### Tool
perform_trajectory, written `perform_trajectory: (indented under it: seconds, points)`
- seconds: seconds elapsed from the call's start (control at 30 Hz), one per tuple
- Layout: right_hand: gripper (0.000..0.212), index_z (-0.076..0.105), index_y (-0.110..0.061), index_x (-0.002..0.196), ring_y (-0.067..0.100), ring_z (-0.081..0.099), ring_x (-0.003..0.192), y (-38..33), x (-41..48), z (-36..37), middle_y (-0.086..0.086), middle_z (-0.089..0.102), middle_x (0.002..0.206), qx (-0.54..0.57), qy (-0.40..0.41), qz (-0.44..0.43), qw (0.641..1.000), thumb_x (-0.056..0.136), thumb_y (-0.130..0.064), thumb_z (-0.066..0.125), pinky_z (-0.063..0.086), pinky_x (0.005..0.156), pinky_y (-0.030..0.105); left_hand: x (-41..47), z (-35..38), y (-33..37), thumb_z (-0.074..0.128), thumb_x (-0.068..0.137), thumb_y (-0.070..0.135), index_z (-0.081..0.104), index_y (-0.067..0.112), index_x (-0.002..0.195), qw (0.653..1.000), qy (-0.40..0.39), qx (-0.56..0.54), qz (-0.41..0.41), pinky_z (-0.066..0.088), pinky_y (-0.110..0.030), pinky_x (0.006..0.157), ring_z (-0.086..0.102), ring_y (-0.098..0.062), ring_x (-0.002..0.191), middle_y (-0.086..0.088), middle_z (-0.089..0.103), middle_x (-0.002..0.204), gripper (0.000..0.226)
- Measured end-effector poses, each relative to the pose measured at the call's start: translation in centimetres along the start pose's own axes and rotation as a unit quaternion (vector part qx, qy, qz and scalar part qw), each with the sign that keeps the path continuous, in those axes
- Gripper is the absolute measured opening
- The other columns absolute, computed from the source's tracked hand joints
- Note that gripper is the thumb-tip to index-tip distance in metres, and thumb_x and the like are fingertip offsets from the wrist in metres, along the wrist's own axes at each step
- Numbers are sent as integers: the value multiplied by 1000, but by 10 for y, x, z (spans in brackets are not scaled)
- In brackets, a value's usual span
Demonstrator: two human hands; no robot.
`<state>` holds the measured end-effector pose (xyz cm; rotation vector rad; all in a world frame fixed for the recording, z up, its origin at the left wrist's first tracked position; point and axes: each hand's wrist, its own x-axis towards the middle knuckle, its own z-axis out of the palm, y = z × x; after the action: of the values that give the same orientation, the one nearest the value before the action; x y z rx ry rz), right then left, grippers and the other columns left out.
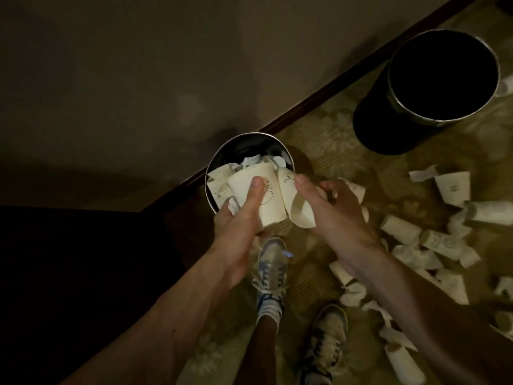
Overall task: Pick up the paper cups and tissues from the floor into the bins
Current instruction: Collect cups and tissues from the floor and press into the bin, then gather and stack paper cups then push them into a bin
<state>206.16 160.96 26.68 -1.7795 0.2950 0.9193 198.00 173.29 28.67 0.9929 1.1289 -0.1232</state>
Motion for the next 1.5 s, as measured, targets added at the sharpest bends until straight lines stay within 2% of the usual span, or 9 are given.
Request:
perform_trajectory:
  seconds: [0.2, 0.4, 0.53, 0.73, 0.9, 1.1, 1.23, 1.33, 1.5]
  points:
    - [44, 48, -25, 105, -1, 53, 76, -1, 83, 49, -13, 54, 91, -97, 0, -58, 994, 87, -63, 57, 36, 43, 9, 93, -17, 13, 67, 84, 58, 64, 26, 105, 987, 105, 113, 44, 53, -19, 52, 70, -4, 74, 10, 74, 85, 38]
    - [67, 42, -19, 140, 20, 59, 108, 8, 123, 68, 2, 57, 128, -162, -73, -27, 984, 94, -67, 37, 52, 86, 40, 170, -26, 11, 58, 83, 70, 54, 15, 127, 942, 105, 315, 56, 51, -43, 96, 63, -24, 108, -5, 66, 116, 70]
    - [76, 46, -14, 143, 26, 35, 134, 13, 135, 67, 7, 40, 147, -312, -85, -30, 946, 96, -67, 19, 31, 112, 44, 195, -28, 6, 34, 90, 75, 41, 12, 142, 880, 112, 461, 36, 33, -47, 109, 41, -36, 130, -16, 46, 142, 83]
    - [78, 34, -10, 147, 27, 26, 133, 22, 140, 75, 12, 28, 143, -451, -43, -65, 889, 96, -66, 17, 24, 109, 43, 199, -25, 2, 32, 89, 76, 26, 8, 149, 816, 113, 561, 81, 26, -47, 110, 29, -36, 137, -19, 32, 149, 91]
    - [80, 7, -8, 156, 38, 20, 140, 19, 135, 66, 25, 15, 154, -407, -64, -37, 911, 99, -60, 28, 22, 112, 48, 191, -21, 25, 54, 83, 73, 30, 16, 147, 816, 107, 520, 229, 30, -40, 103, 31, -29, 132, -14, 35, 145, 89]
    - [75, 16, -8, 152, 41, 28, 137, 7, 126, 58, 24, 25, 153, -407, -45, -27, 912, 99, -58, 31, 28, 109, 49, 176, -35, 49, 42, 74, 85, 27, 32, 149, 796, 19, 568, 206, 37, -54, 109, 39, -27, 136, -5, 32, 152, 94]
    - [61, 26, -14, 149, 38, 42, 126, 8, 107, 47, 23, 43, 139, -422, -64, -86, 900, 101, -51, 33, 38, 99, 43, 157, -48, 61, 35, 75, 87, 29, 39, 148, 786, 1, 577, 220, 38, -40, 104, 41, -14, 130, 1, 33, 153, 88]
    - [42, 58, -10, 119, 28, 58, 105, 8, 84, 30, 12, 63, 112, -361, -44, -100, 926, 100, -45, 44, 41, 78, 31, 132, -47, 72, 43, 88, 73, 53, 27, 128, 756, 16, 597, 268, 36, -29, 89, 47, -11, 112, 1, 48, 133, 62]
    - [20, 61, -19, 107, 22, 61, 90, 9, 23, -4, 2, 67, 94, -307, -21, -112, 945, 96, -35, 54, 44, 73, 30, 80, -19, 90, 47, 100, 46, 62, 18, 118, 678, 22, 660, 324, 44, -33, 77, 63, -30, 96, -10, 67, 111, 37]
